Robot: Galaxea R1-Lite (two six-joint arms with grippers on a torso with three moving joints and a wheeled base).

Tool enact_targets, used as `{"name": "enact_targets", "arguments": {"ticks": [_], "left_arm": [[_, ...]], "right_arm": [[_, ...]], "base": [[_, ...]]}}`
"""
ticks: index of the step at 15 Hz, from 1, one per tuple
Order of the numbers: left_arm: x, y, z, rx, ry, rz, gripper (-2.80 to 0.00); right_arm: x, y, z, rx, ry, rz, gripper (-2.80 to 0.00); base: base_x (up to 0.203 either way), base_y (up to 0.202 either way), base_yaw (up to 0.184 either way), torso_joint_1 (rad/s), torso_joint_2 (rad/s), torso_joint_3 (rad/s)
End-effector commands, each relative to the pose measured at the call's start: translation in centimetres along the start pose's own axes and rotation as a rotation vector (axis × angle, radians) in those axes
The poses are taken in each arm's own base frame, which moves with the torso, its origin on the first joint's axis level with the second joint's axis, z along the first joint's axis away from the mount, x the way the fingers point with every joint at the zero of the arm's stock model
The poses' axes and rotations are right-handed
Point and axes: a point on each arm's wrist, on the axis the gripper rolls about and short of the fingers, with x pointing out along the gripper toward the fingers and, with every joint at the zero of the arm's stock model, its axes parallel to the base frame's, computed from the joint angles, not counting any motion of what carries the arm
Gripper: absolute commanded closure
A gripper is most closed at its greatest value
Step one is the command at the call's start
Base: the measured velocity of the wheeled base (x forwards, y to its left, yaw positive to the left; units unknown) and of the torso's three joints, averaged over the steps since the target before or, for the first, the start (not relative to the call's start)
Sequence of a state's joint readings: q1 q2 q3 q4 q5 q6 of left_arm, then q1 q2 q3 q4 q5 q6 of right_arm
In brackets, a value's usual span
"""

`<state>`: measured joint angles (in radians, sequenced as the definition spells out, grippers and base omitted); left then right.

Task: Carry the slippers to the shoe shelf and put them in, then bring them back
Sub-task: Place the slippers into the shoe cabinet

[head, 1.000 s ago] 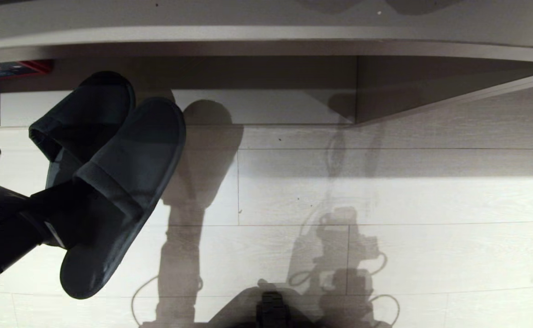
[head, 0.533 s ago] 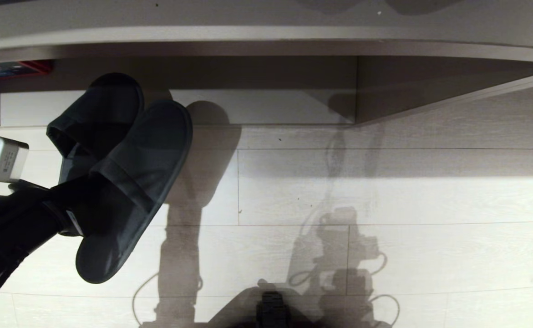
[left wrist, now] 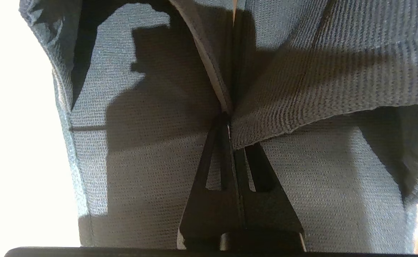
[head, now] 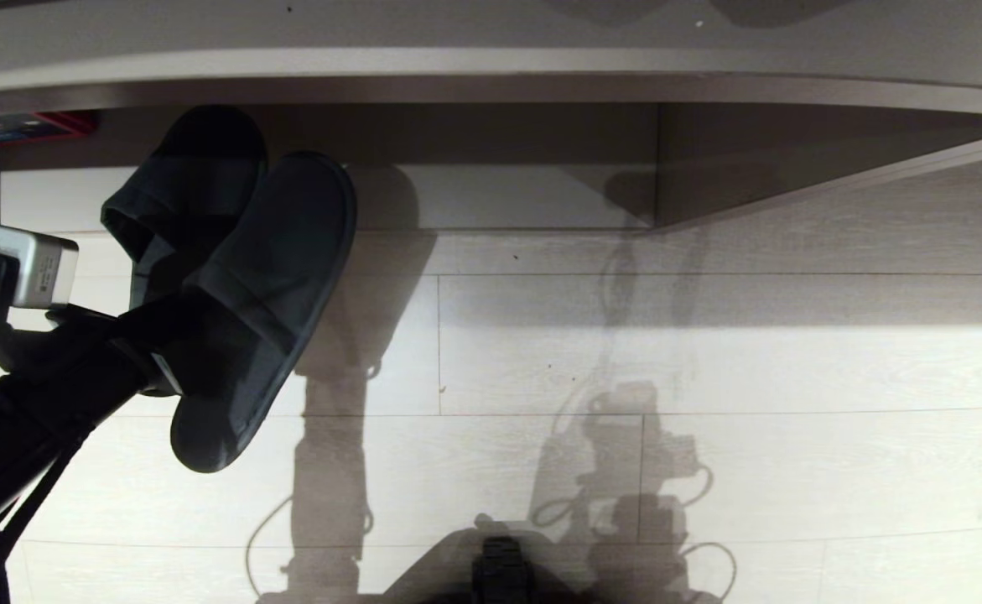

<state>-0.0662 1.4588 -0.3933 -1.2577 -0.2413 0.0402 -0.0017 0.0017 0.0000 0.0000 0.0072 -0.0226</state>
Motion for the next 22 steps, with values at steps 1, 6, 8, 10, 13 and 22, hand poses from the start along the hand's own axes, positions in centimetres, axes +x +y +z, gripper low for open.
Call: {"name": "enact_targets", "arguments": {"ticks": [1, 6, 8, 10, 13, 22], "left_arm": [[1.0, 0.3, 0.2, -0.001, -0.018, 0.001, 0.00], [2.7, -0.1, 1.2, -0.003, -0.066, -0.027, 0.00], [3.7, -0.2, 1.2, -0.004, -0.074, -0.035, 0.00], [4.4, -0.1, 1.8, 0.001, -0.099, -0.033, 0.00], [5.5, 0.1, 2.7, 0.009, -0.142, -0.037, 0.00], [8.9, 0.2, 4.0, 0.018, -0.217, -0.038, 0.00]], "right_arm": [[0.0, 0.0, 0.0, 0.000, 0.000, 0.001, 0.00], [0.0, 0.0, 0.0, 0.000, 0.000, 0.001, 0.00], [0.0, 0.0, 0.0, 0.000, -0.001, 0.001, 0.00], [0.0, 0.0, 0.0, 0.000, 0.000, 0.001, 0.00], [0.0, 0.0, 0.0, 0.000, 0.000, 0.001, 0.00], [0.0, 0.0, 0.0, 0.000, -0.002, 0.001, 0.00]], "base": [[0.000, 0.000, 0.000, 0.000, 0.00, 0.000], [0.000, 0.000, 0.000, 0.000, 0.00, 0.000], [0.000, 0.000, 0.000, 0.000, 0.00, 0.000], [0.000, 0.000, 0.000, 0.000, 0.00, 0.000], [0.000, 0.000, 0.000, 0.000, 0.00, 0.000], [0.000, 0.000, 0.000, 0.000, 0.00, 0.000]]}}
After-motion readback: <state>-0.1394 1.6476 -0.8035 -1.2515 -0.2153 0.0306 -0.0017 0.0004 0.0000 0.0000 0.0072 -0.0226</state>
